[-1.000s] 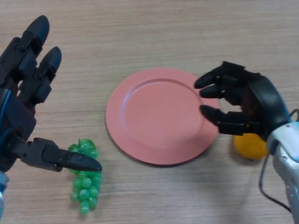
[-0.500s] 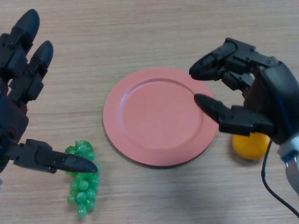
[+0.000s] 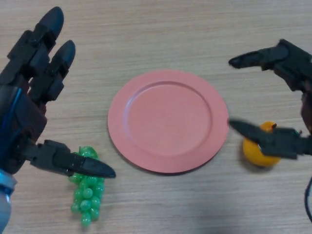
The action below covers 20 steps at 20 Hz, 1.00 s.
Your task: Pick up the yellow pear and place it on the plate
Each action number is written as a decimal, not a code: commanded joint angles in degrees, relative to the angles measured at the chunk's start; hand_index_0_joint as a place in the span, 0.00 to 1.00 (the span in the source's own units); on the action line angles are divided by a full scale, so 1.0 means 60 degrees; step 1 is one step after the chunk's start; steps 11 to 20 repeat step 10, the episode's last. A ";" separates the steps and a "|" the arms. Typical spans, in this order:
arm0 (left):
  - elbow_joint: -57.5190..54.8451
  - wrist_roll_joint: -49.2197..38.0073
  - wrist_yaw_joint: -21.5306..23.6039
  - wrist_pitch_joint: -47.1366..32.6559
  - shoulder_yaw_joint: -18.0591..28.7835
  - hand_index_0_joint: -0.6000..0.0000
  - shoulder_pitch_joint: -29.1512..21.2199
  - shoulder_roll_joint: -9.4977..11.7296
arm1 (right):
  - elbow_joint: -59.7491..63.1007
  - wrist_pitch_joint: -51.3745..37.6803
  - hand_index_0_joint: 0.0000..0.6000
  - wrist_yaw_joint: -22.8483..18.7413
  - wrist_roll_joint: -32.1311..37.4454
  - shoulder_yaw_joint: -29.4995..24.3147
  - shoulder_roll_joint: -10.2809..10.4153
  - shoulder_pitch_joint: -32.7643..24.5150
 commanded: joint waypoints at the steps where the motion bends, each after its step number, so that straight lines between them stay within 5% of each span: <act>1: -0.0258 0.0196 0.0268 -0.1123 0.0200 1.00 -0.0438 0.0438 | -0.1180 -0.0485 0.00 0.0189 0.1283 -0.0977 -0.0210 0.0119; 20: -0.0059 0.0666 0.0629 -0.1721 -0.0232 1.00 -0.0657 0.0287 | -0.1688 0.0866 0.00 0.0513 0.2151 -0.0943 -0.0234 0.0228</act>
